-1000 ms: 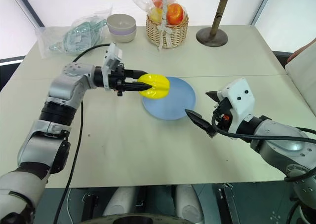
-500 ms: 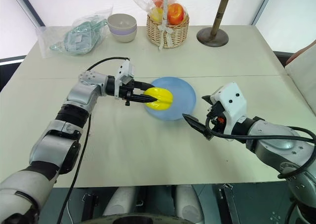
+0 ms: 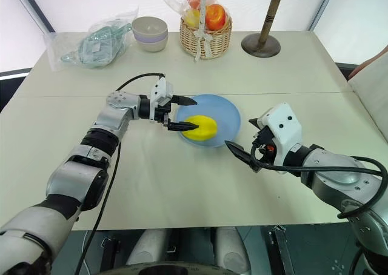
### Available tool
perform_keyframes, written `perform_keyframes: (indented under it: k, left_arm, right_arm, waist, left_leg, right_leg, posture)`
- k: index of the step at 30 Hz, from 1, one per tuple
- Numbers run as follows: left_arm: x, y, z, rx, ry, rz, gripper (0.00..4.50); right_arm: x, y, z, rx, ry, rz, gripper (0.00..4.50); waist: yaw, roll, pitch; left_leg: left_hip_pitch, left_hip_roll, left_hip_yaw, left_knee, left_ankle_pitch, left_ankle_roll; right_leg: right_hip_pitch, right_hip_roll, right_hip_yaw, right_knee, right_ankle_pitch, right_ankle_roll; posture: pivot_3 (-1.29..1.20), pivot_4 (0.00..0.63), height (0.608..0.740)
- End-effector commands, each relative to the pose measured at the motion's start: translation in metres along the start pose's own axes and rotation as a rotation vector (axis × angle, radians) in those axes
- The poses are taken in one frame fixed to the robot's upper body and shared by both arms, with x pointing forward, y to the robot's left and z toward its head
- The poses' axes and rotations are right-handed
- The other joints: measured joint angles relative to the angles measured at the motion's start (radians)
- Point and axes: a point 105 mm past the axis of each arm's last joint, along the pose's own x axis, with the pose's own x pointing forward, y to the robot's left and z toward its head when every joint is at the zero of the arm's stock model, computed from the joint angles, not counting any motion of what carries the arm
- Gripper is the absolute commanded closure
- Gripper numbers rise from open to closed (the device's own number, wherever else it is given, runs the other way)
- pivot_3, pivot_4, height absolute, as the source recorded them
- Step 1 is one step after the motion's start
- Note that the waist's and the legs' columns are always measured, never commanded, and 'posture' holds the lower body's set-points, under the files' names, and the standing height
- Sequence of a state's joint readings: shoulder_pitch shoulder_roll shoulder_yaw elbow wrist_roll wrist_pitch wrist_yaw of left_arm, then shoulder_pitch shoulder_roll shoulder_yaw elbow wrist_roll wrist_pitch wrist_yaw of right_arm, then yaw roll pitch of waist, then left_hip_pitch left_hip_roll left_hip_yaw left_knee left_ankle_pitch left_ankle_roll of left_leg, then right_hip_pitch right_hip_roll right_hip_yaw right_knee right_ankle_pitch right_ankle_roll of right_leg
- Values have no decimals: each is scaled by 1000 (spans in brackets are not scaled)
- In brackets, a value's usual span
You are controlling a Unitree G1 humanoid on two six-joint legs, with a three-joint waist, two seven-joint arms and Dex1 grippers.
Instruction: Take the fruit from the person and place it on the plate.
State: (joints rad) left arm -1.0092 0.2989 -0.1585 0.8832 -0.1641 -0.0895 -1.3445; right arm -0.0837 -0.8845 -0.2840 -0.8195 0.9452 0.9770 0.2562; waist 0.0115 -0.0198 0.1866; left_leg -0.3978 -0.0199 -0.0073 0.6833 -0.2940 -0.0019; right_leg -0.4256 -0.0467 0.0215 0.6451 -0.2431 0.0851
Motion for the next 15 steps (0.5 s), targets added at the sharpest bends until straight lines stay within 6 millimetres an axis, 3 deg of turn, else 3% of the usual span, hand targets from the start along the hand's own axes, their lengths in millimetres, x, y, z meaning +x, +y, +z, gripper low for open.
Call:
perform_keyframes:
  k: [1,7,15]
  left_arm:
    - [-18,18,45,68,-87,45,13]
    - [-49,15,66,79,-94,59,13]
    - [-104,-21,43,89,92,71,13]
  right_arm:
    - [-7,-1,8,-36,-23,-8,0]
    - [-14,-4,5,-43,4,6,0]
    - [-31,-6,2,-77,48,34,0]
  waist:
    - [0,0,0]
    - [-3,0,0]
    - [-13,0,0]
  left_leg:
    - [0,0,0,0,0,0]
    - [-1,0,0,0,0,0]
    - [0,1,0,0,0,0]
  right_leg:
    - [0,0,0,0,0,0]
    - [-1,0,0,0,0,0]
    - [-1,-1,1,1,0,0]
  posture:
    - [0,150,740]
    - [0,150,740]
    - [0,150,740]
